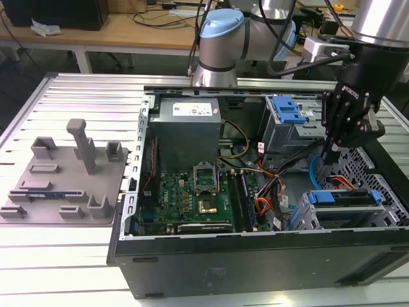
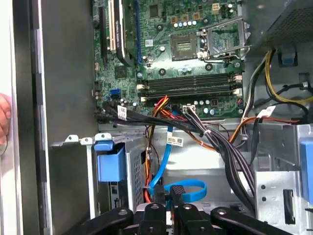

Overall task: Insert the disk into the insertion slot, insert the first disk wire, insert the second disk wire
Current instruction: 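Insert the second disk wire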

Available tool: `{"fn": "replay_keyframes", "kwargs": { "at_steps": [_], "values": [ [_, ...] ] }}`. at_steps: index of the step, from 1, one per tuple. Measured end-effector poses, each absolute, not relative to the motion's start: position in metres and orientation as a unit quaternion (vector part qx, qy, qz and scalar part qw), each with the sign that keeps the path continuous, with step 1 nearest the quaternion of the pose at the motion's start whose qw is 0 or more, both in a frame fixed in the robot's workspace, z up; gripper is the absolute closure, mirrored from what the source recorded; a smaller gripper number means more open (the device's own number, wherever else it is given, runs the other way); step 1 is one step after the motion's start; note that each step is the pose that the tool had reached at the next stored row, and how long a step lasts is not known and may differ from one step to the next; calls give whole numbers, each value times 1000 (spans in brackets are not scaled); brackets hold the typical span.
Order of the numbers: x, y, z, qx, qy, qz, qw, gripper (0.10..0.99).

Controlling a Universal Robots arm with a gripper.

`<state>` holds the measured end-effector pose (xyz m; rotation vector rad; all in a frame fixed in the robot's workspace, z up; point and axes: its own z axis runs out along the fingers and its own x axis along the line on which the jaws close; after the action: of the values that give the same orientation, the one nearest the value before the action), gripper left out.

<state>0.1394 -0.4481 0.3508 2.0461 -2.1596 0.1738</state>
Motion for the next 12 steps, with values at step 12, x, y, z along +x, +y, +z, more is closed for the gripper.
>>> {"fn": "replay_keyframes", "kwargs": {
  "at_steps": [12],
  "values": [
    [160,-480,351,684,-724,31,80,925]
  ]
}}
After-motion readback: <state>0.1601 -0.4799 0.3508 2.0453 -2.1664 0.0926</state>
